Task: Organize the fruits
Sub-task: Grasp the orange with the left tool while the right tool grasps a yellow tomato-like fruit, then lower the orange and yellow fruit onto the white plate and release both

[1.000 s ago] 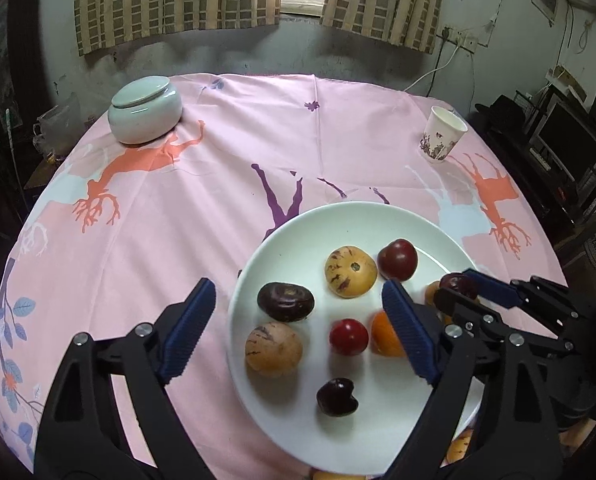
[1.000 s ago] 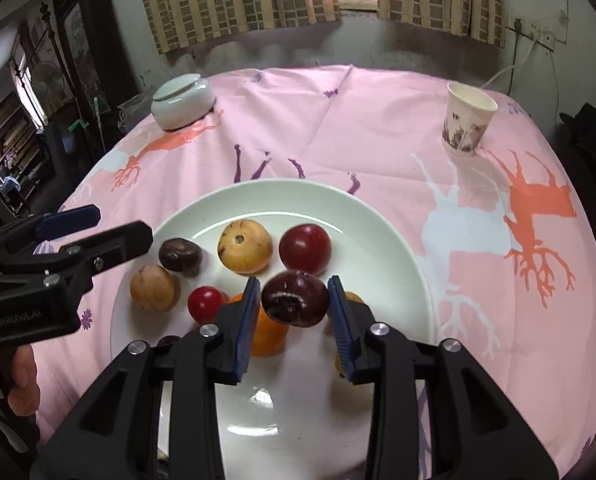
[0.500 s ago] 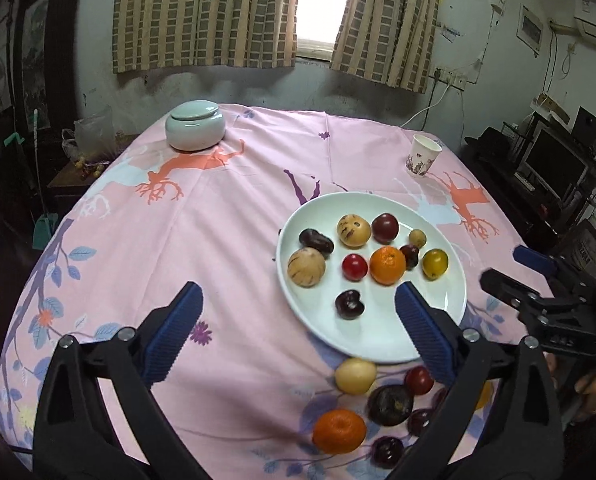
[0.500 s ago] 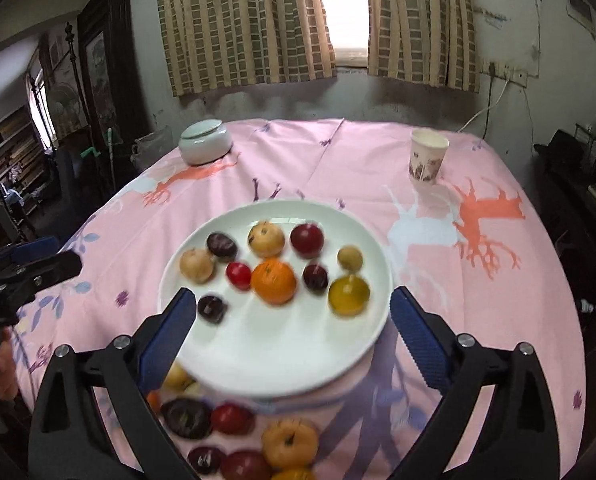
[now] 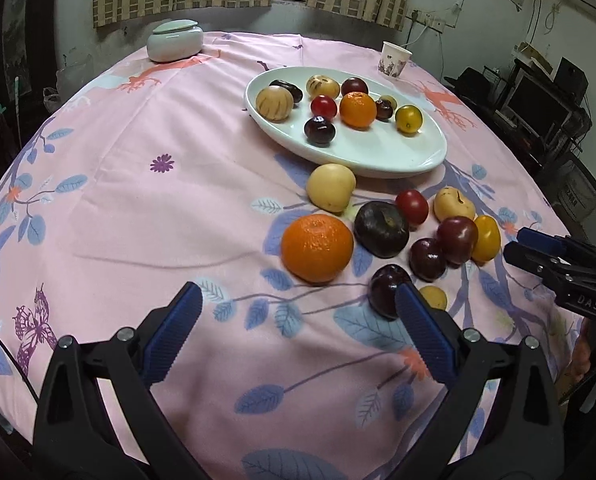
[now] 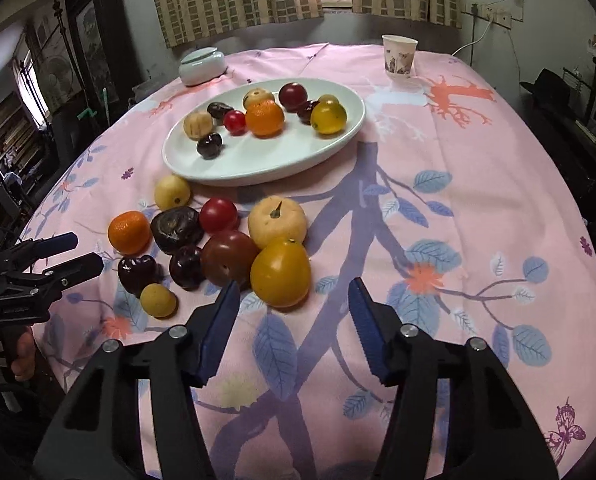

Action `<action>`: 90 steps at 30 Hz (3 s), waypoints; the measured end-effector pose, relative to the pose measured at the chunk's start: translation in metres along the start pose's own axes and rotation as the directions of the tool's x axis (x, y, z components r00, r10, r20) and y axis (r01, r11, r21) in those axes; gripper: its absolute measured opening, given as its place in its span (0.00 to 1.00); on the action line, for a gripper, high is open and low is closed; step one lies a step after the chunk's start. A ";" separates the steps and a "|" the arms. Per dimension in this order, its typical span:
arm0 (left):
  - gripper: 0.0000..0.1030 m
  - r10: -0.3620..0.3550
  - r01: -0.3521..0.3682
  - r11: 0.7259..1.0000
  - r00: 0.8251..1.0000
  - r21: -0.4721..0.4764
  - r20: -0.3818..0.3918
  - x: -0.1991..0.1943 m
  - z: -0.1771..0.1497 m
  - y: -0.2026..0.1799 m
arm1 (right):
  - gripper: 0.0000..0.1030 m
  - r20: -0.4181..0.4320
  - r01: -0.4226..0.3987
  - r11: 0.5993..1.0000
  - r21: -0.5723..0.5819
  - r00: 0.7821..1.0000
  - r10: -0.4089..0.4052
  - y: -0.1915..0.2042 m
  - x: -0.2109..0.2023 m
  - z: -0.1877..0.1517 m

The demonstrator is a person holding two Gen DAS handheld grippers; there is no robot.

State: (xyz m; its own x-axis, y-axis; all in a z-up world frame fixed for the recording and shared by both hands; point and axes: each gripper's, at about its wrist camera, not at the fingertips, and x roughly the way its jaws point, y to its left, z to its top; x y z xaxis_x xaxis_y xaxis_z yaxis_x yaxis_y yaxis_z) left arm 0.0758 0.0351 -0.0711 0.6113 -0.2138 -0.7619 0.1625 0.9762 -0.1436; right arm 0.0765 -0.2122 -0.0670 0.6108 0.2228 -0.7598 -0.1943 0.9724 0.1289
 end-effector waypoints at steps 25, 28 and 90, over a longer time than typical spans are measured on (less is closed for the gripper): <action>0.91 -0.024 0.022 0.999 0.999 -0.028 -0.049 0.035 0.025 0.000 | 0.38 0.017 -0.128 0.989 0.075 0.992 0.127 0.003 -0.023 -0.022; 0.84 -0.039 0.037 0.999 0.998 -0.034 -0.057 0.040 0.029 0.001 | 0.38 0.028 -0.135 0.988 0.073 0.991 0.133 0.005 -0.027 -0.021; 0.43 0.013 -0.015 1.000 0.994 -0.019 -0.107 0.138 0.234 -0.009 | 0.38 -0.032 -0.075 0.997 0.025 0.997 0.076 0.001 0.119 0.200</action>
State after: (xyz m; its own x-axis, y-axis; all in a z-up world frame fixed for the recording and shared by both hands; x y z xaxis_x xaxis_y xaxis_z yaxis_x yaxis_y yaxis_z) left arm 0.3400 -0.0120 -0.0266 0.5271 -0.1960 -0.8269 0.1386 0.9798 -0.1438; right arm 0.3027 -0.1715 -0.0294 0.5694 0.2937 -0.7678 -0.2208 0.9543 0.2013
